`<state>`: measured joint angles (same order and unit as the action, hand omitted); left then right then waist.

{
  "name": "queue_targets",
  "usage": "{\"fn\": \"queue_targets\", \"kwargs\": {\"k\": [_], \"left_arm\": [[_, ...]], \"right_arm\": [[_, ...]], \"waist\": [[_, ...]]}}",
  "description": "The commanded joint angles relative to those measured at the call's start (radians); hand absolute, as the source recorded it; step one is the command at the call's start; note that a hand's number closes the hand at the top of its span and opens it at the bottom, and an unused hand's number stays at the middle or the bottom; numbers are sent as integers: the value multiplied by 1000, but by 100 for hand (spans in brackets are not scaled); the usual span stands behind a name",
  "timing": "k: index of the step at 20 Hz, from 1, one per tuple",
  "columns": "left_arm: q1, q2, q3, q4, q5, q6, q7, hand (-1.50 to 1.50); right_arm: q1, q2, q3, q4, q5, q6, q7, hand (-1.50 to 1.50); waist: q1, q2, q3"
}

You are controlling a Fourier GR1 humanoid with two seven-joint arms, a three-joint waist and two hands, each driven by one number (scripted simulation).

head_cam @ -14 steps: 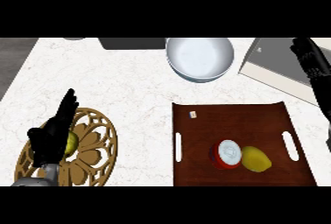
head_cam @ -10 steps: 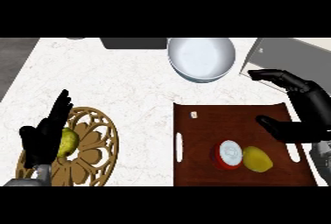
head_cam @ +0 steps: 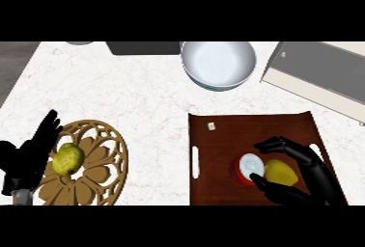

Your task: Pick the lemon from the tray and place it in the tiered shelf

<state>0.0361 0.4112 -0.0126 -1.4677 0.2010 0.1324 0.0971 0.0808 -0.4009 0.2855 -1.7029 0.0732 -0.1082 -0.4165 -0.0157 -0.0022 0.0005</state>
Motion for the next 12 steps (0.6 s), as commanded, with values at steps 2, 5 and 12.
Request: {"fn": "queue_targets", "kwargs": {"k": [2, 5, 12], "left_arm": [[-15, 25, 49, 78, 38, -94, -34, 0], [51, 26, 54, 24, 45, -99, -42, 0], [49, 29, 66, 3, 39, -89, -34, 0]], "right_arm": [[220, -19, 89, -67, 80, 12, -148, -150], [300, -115, -17, -167, 148, -77, -95, -150], [407, -289, -78, -392, 427, -107, 214, -150]], "waist": [[3, 0, -1], [-2, -3, -2], [-2, -6, -4]]}}
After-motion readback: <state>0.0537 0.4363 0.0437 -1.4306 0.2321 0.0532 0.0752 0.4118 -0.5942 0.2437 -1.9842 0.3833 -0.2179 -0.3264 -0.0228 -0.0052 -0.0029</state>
